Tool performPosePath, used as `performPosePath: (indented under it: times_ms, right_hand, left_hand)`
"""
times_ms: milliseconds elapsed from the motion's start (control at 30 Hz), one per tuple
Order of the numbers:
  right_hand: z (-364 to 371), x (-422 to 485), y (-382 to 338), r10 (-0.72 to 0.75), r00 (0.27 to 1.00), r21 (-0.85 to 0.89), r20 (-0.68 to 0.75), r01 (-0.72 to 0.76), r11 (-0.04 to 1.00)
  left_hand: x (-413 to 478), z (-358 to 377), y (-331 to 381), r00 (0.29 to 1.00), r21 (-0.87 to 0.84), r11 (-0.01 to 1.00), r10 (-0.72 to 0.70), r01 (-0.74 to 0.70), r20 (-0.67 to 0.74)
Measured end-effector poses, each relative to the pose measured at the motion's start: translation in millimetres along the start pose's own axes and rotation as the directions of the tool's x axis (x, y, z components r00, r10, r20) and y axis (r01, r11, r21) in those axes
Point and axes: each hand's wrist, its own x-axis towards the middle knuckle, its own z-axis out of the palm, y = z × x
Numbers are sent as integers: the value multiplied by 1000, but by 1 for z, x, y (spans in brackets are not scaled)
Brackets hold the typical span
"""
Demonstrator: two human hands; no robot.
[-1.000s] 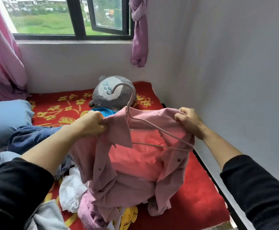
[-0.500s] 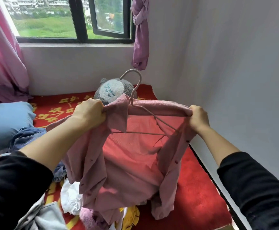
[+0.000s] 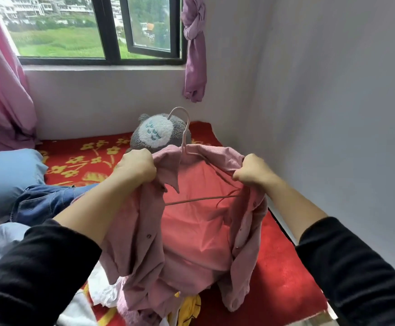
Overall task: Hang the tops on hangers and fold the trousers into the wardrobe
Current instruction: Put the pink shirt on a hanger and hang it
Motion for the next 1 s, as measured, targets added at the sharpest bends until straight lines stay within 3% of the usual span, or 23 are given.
performPosePath:
  times_ms: [100, 167, 200, 233, 300, 367, 433, 500, 600, 700, 800, 900, 967, 1000]
  right_hand:
    - [11, -7, 18, -25, 975, -427, -221, -74, 901]
    - [21, -14, 34, -65, 974, -610, -215, -82, 789]
    - [27, -18, 39, -40, 984, -618, -171, -76, 782]
    - [33, -21, 41, 12, 993, -537, -120, -76, 840]
    - [41, -27, 31, 140, 990, -77, 24, -138, 987]
    - [45, -34, 10, 97, 987, 431, 126, -142, 891]
    - [45, -40, -7, -29, 988, 612, 155, -73, 788]
    - [40, -46, -16, -130, 986, 606, 102, 42, 794]
    - [27, -54, -15, -184, 955, 484, -231, 277, 830]
    - [10, -80, -27, -205, 857, 560, -474, 472, 680]
    - [-14, -111, -45, -364, 796, 615, -483, 605, 506]
    - [-46, -136, -51, -659, 665, 499, -350, 729, 470]
    - [-64, -147, -52, -703, 614, 508, -359, 760, 405]
    - [-71, -151, -52, -672, 594, 480, -442, 790, 382]
  left_hand:
    - [-5, -2, -6, 998, -57, 998, 22, -19, 58]
    - [-12, 1, -7, 997, -74, 996, 44, -39, 61]
    - [-16, 4, -7, 997, -82, 996, 52, -47, 60]
    - [-20, 7, -6, 997, -90, 995, 54, -49, 60]
    - [-30, 11, -4, 997, -105, 994, 46, -39, 69]
    - [-41, 13, -1, 996, -127, 991, 54, -44, 75]
    - [-51, 9, -1, 995, -178, 982, 74, -60, 74]
    - [-61, -1, -6, 996, -263, 963, 69, -52, 53]
    - [-77, -23, -18, 999, -447, 894, 8, -24, -37]
    - [-101, -48, -24, 978, -567, 821, -64, -61, -199]
    - [-128, -77, -23, 927, -657, 746, -159, -112, -339]
    - [-160, -109, -27, 835, -679, 712, -254, -180, -488]
    - [-186, -127, -32, 777, -679, 707, -309, -199, -549]
    - [-198, -134, -36, 757, -674, 710, -322, -204, -568]
